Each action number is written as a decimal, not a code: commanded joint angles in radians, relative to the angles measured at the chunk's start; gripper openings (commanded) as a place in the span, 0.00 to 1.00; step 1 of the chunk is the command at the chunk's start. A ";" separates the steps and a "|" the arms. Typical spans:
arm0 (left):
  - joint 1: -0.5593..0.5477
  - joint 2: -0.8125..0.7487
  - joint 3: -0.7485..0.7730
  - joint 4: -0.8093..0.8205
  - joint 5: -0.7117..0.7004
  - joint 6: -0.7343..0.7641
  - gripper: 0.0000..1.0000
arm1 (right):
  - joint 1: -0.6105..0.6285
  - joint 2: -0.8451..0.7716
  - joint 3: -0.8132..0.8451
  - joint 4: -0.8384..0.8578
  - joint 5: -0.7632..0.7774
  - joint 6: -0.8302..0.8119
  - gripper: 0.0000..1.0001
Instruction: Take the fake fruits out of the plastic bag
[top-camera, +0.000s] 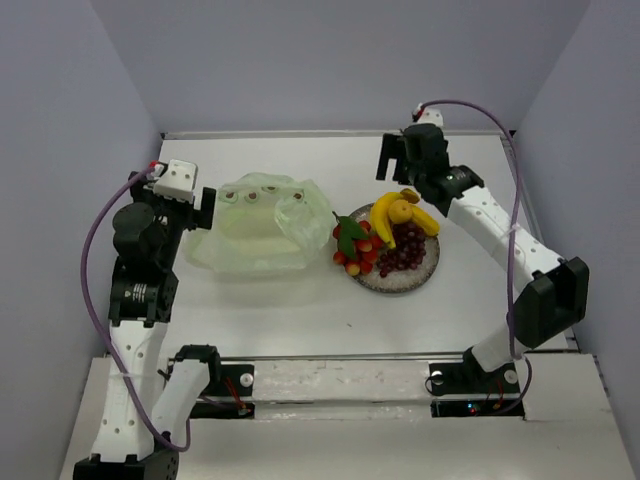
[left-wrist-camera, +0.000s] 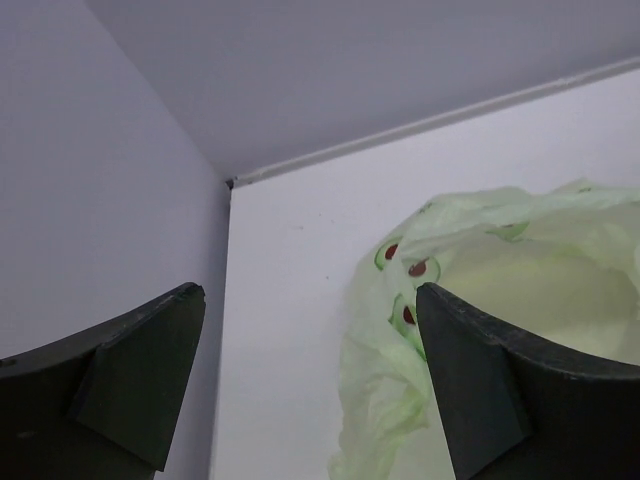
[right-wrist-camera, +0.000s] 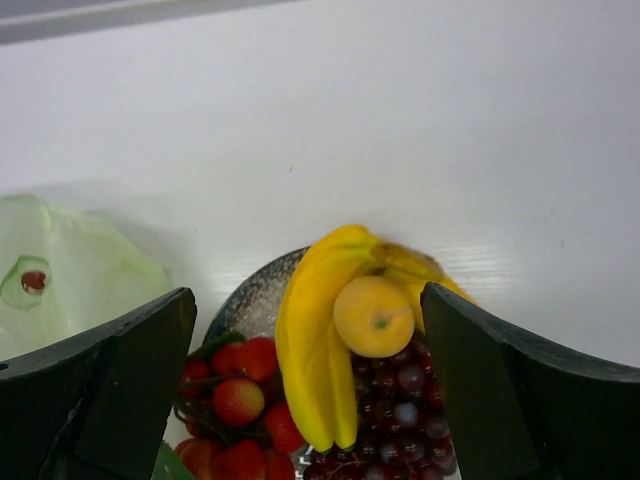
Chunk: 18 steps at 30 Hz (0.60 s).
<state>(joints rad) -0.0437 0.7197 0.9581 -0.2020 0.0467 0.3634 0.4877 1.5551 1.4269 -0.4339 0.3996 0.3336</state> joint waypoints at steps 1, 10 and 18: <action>0.004 -0.005 0.144 0.035 0.079 -0.038 0.99 | -0.184 0.032 0.171 -0.112 -0.082 -0.005 1.00; 0.074 0.243 0.369 -0.019 -0.298 0.009 0.99 | -0.650 0.102 0.127 -0.158 -0.373 0.137 1.00; 0.218 0.400 0.386 -0.204 -0.237 -0.118 0.99 | -0.744 0.135 0.090 -0.169 -0.363 0.186 1.00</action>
<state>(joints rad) 0.1303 1.0939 1.3373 -0.2882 -0.1917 0.3138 -0.2626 1.6970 1.5043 -0.6006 0.0662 0.4938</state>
